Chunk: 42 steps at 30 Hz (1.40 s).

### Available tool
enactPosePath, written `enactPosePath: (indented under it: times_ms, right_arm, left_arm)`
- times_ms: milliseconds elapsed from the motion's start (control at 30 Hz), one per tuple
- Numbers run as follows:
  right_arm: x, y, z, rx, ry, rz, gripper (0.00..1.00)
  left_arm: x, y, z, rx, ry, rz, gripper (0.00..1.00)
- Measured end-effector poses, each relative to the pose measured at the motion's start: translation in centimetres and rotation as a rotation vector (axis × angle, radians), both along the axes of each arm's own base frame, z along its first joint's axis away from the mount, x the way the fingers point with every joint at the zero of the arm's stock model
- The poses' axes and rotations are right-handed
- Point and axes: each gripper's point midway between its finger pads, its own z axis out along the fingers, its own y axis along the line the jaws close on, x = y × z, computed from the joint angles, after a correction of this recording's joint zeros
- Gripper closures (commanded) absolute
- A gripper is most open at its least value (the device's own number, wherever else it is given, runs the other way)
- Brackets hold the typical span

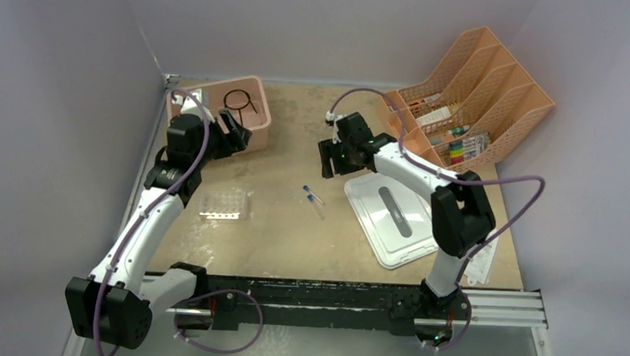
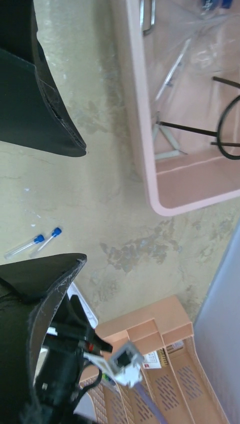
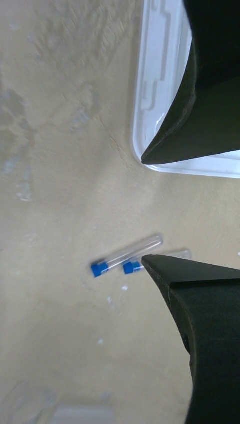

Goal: Organize the chemistry lab equipment

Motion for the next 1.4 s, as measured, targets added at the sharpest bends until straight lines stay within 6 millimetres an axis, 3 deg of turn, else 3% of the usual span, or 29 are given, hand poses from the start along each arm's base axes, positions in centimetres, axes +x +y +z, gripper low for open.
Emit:
enactPosePath:
  times_ms: [167,333,633,1033,1400]
  right_arm:
    - [-3.2,1.1,-5.4,-0.141,0.115,0.104,0.42]
    - [-5.8,2.5,-7.4,-0.228,0.138,0.19,0.52]
    - [-5.7,3.1,-7.2,-0.256,0.115,0.208,0.67]
    - [-5.6,3.2,-8.2,-0.276,0.132,0.215,0.66]
    - [-5.2,3.5,-9.1,-0.285,0.133,0.224,0.75]
  left_arm:
    - [-1.0,-0.5,-3.1,-0.017,0.053,0.005,0.3]
    - [-1.0,-0.8,-4.1,-0.035,0.058,0.007,0.3]
    - [-0.5,-1.1,-3.4,-0.056,0.022,0.0,0.31]
    - [-0.6,-1.5,-4.7,-0.066,0.051,-0.015,0.31]
    - [-0.6,-1.5,-4.9,-0.075,0.062,-0.013,0.31]
